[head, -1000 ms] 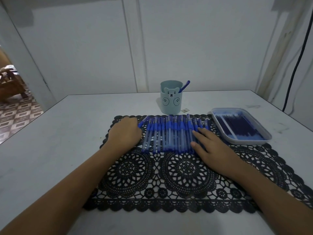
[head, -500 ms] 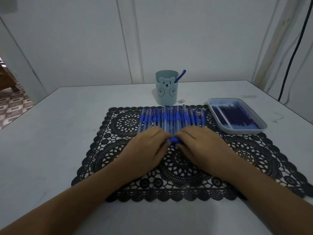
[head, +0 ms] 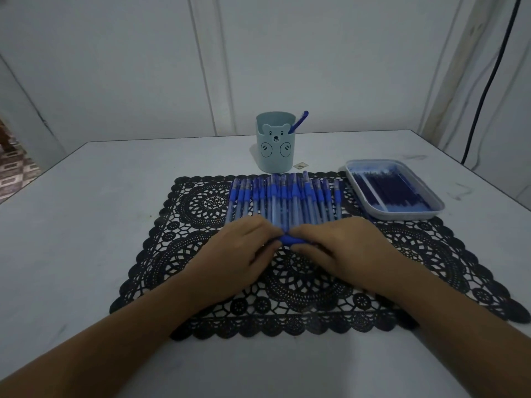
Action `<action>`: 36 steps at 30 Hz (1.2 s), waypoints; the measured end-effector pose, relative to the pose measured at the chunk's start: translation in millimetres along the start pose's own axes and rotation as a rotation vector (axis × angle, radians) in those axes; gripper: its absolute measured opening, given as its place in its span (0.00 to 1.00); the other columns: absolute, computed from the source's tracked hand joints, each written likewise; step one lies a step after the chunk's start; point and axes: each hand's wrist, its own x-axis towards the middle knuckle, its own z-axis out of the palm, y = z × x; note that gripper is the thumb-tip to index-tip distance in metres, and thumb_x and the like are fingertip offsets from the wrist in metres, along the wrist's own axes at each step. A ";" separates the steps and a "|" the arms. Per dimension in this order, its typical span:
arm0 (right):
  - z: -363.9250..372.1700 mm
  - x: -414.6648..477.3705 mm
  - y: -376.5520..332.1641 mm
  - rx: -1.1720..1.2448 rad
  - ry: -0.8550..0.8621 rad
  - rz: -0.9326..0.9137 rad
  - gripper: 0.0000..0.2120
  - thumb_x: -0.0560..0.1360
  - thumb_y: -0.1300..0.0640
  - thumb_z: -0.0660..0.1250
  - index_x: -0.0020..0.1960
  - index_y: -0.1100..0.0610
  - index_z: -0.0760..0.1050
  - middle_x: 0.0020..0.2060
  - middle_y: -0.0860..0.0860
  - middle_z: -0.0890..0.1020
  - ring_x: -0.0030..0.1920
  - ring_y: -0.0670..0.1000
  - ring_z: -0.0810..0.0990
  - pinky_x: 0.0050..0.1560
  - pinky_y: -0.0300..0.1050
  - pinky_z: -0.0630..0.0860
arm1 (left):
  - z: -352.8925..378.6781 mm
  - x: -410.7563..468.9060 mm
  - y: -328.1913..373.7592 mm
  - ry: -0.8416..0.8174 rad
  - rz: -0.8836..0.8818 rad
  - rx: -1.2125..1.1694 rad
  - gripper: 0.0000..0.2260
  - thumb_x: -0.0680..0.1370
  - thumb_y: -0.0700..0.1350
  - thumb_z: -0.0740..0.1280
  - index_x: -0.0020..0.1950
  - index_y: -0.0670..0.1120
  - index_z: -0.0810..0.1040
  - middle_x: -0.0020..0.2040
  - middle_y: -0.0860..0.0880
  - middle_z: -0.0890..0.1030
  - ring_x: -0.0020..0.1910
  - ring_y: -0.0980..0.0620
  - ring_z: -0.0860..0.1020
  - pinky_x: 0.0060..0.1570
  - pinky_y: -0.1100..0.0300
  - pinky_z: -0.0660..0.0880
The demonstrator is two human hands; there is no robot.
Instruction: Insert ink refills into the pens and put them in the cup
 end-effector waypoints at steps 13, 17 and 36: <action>-9.9 -2.9 3.8 0.128 -0.114 0.255 0.27 0.77 0.60 0.59 0.74 0.53 0.54 0.53 0.46 0.71 0.50 0.41 0.66 0.51 0.28 0.61 | -1.9 0.5 -12.9 0.090 -0.145 0.000 0.16 0.77 0.50 0.55 0.51 0.43 0.78 0.42 0.55 0.74 0.39 0.60 0.70 0.43 0.75 0.68; -3.4 -4.3 1.7 0.075 -0.140 0.242 0.29 0.75 0.54 0.62 0.73 0.51 0.55 0.56 0.46 0.73 0.53 0.43 0.65 0.58 0.39 0.65 | -1.1 0.0 -12.4 0.090 -0.126 0.000 0.16 0.76 0.49 0.55 0.51 0.42 0.78 0.41 0.56 0.73 0.39 0.61 0.69 0.44 0.75 0.68; -15.1 -0.8 -8.8 0.470 -0.024 0.355 0.08 0.76 0.51 0.60 0.39 0.50 0.68 0.32 0.46 0.74 0.32 0.44 0.70 0.33 0.37 0.67 | -1.3 -2.4 1.3 0.109 0.072 0.105 0.13 0.78 0.44 0.56 0.51 0.40 0.78 0.40 0.47 0.78 0.34 0.55 0.74 0.33 0.66 0.73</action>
